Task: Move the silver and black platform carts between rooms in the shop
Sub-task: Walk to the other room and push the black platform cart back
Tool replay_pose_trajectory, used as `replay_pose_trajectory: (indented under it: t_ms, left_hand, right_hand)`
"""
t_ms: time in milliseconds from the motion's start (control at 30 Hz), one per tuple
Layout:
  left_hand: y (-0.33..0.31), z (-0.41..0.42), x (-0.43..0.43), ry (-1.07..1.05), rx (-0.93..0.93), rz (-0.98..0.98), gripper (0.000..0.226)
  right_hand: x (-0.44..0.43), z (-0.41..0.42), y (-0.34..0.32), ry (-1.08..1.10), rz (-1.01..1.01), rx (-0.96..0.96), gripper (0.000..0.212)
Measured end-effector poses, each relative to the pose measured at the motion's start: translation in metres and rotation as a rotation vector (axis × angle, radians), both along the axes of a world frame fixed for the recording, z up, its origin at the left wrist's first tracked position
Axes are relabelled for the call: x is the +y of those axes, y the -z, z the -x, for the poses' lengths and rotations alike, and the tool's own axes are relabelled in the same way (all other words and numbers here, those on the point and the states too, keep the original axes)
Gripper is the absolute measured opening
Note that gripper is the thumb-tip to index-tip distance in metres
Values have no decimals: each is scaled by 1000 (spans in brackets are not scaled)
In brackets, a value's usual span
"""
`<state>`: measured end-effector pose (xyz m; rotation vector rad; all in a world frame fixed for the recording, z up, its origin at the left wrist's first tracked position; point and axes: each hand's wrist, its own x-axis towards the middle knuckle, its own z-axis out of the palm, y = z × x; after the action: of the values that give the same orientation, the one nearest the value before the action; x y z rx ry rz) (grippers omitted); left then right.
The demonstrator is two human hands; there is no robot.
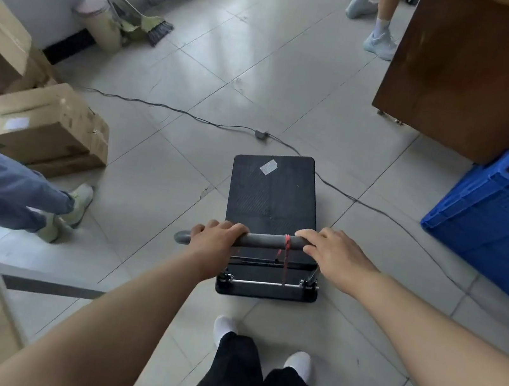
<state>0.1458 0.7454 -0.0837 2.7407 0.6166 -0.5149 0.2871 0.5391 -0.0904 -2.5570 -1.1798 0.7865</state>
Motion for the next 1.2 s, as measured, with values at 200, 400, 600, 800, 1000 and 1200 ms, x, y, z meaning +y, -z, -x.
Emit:
replay_pose_trajectory:
  t_ms: [200,400,600,800,1000,1200]
  left_hand:
    - [2,6,-22,85,-40,-47,53]
    - [2,-1,-19,146,-77,-9,47]
    - [5,-1,-1,235,-128,34,52]
    - [5,-13,30,393,-117,82,61]
    - [7,-29,63,541,-107,163,60]
    - [4,-44,66,708,-89,177,54]
  right_hand:
    - [-37,6,5,-27,-31,-124,40]
    - [-46,15,14,75,-104,-155,37]
    - [-38,25,11,160,-74,-142,37]
    - [-23,45,11,325,-59,-125,38]
    - [-2,83,9,487,-32,-140,37]
    - [-4,118,14,623,-7,-159,39]
